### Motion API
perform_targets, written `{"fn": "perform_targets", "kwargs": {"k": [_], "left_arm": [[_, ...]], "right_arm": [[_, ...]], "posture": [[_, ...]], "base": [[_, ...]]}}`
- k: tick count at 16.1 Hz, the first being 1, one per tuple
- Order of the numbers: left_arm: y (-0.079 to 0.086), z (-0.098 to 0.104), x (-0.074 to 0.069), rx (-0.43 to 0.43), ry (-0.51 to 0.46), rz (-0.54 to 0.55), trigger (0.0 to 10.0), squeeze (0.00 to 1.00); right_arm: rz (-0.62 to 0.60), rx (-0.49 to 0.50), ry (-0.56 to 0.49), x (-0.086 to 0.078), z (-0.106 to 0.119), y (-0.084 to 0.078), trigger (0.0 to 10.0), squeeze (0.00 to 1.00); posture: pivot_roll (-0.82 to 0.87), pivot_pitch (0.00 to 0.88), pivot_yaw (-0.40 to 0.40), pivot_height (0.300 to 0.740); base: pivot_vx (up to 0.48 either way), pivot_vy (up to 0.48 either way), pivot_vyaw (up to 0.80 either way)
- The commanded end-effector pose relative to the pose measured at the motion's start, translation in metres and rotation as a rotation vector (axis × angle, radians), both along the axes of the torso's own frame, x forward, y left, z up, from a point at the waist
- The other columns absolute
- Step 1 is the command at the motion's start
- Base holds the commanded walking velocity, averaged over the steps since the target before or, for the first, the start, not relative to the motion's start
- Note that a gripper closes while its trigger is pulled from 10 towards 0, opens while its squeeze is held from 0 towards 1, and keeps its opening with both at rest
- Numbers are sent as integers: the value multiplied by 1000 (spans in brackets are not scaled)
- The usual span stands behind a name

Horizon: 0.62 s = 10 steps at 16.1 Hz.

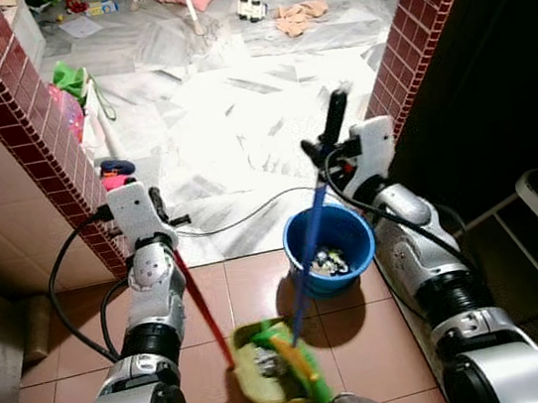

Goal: Sweep floor

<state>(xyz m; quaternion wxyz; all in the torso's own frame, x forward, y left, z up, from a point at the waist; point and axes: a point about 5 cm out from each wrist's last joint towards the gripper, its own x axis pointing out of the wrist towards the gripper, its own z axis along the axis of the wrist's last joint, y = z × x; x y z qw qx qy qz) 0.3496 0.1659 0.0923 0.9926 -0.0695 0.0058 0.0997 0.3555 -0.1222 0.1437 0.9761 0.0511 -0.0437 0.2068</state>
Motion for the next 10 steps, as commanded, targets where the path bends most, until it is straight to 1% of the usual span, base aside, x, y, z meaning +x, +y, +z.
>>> {"fn": "perform_targets", "kwargs": {"k": [1,3,4,5,7,10], "left_arm": [[3,18,8,-35,-70,4,10000,0],[9,21,8,-29,-84,17,10000,0],[10,25,8,-4,-109,23,10000,0],[12,28,8,-3,-120,24,10000,0],[15,31,8,-18,-136,29,10000,0],[21,34,8,-36,-151,42,10000,0]], "right_arm": [[-44,-52,-59,4,9,-7,10000,0],[-51,-80,-58,3,6,-12,10000,0],[-71,-100,-50,3,2,-16,10000,0],[-89,-105,-44,3,0,-20,10000,0],[-127,-119,-48,4,-1,-26,10000,0],[-156,-146,-70,5,0,-31,10000,0]], "posture": [[-79,68,-70,740],[-79,68,-70,740],[-79,63,-75,740],[-76,61,-77,740],[-76,61,-77,740],[-75,53,-79,740]], "base": [[0,0,0],[0,0,0],[0,0,0],[0,0,0],[0,0,0],[0,0,0]]}}
